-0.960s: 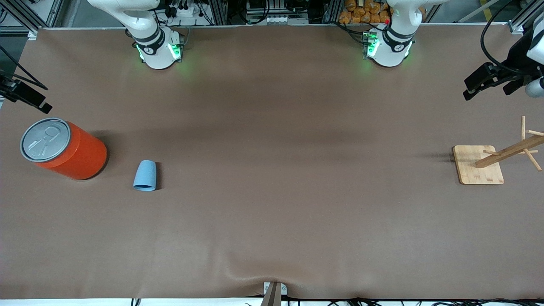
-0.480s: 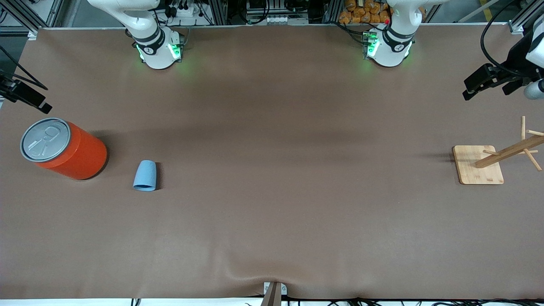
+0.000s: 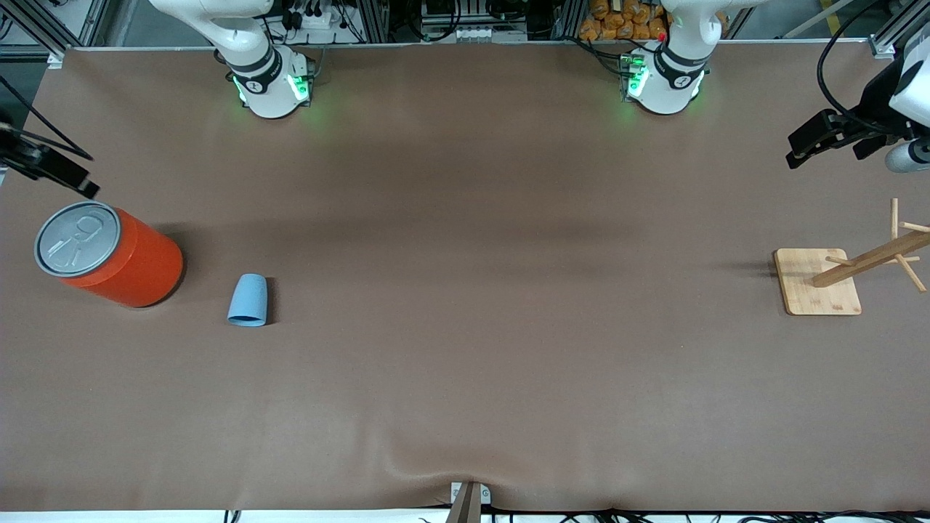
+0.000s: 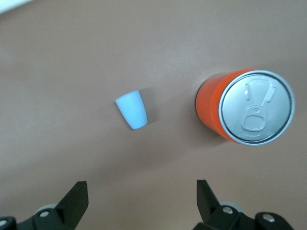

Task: Flip cup
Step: 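Move the right gripper down toward the light blue cup lying sideways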

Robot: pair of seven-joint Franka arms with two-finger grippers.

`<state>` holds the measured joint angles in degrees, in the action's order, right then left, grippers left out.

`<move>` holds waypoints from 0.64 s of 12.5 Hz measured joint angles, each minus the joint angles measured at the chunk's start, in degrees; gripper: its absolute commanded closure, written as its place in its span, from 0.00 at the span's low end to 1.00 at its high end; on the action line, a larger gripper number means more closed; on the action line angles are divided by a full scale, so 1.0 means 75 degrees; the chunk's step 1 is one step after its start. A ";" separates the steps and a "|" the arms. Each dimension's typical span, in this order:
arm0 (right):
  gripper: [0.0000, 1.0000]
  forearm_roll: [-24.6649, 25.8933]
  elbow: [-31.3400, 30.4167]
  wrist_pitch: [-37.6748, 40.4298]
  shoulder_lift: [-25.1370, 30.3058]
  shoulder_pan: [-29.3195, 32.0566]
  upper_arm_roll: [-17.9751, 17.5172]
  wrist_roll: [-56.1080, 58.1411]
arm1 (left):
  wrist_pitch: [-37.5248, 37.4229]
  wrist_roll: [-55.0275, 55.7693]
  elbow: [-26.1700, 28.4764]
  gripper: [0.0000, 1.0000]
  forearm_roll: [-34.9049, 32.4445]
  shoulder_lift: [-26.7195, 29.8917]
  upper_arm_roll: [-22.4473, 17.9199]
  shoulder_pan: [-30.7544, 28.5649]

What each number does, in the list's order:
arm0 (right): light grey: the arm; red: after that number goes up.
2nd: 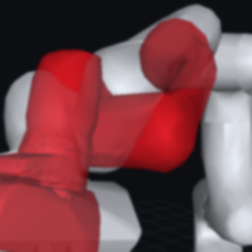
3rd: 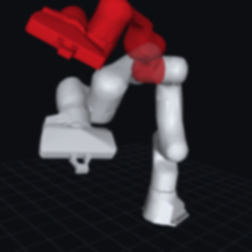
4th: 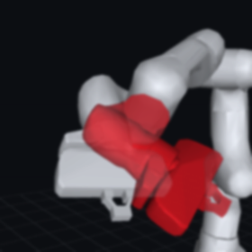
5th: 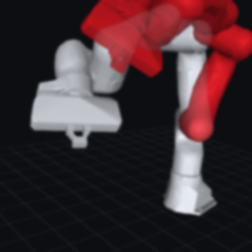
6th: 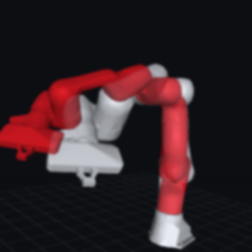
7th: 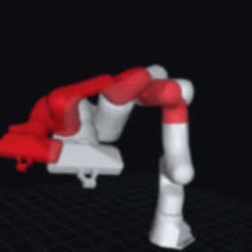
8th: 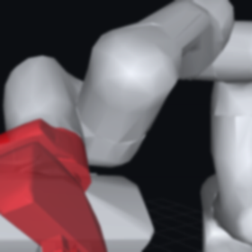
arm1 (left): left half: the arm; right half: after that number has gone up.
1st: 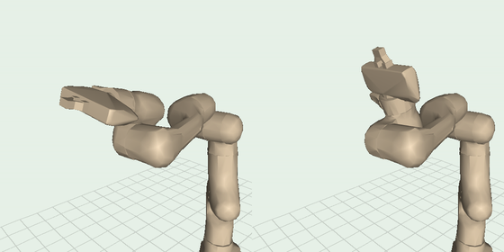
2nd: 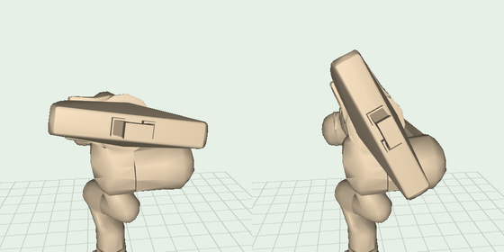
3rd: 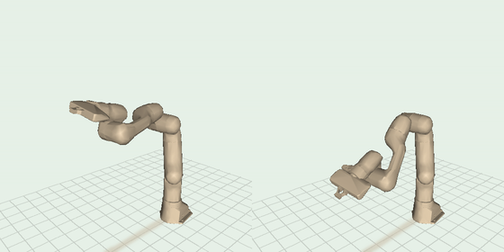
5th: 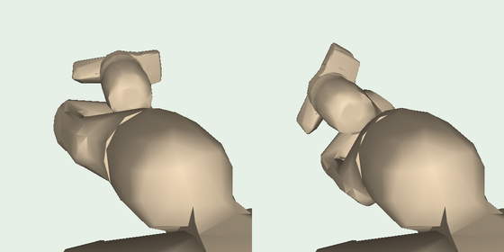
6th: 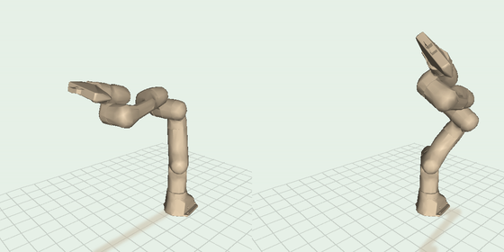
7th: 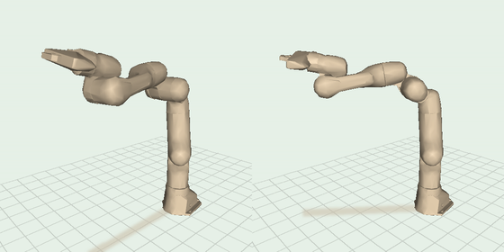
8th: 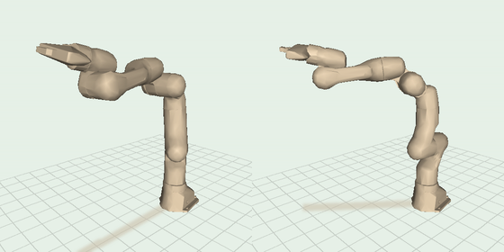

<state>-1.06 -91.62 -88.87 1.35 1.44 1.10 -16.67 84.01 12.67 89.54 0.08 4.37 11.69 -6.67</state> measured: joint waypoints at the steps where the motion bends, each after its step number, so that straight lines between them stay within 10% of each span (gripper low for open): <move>1: 0.00 -0.0001 -0.0032 -0.0007 -0.0276 -0.0022 -0.0015 0.0082 | -0.0001 0.0000 0.0013 0.00 0.0000 0.0000 0.0000 0.0000; 8: 0.00 -0.0636 -0.1428 -0.1595 -0.1286 -0.0115 -0.0049 0.0764 | 0.0008 0.0000 0.0071 0.00 0.0000 -0.0006 0.0037 0.0002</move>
<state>-5.83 -102.33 -100.84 -8.30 0.58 0.73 -10.94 84.07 12.67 90.07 0.07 4.32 11.98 -6.66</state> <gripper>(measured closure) 0.000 0.000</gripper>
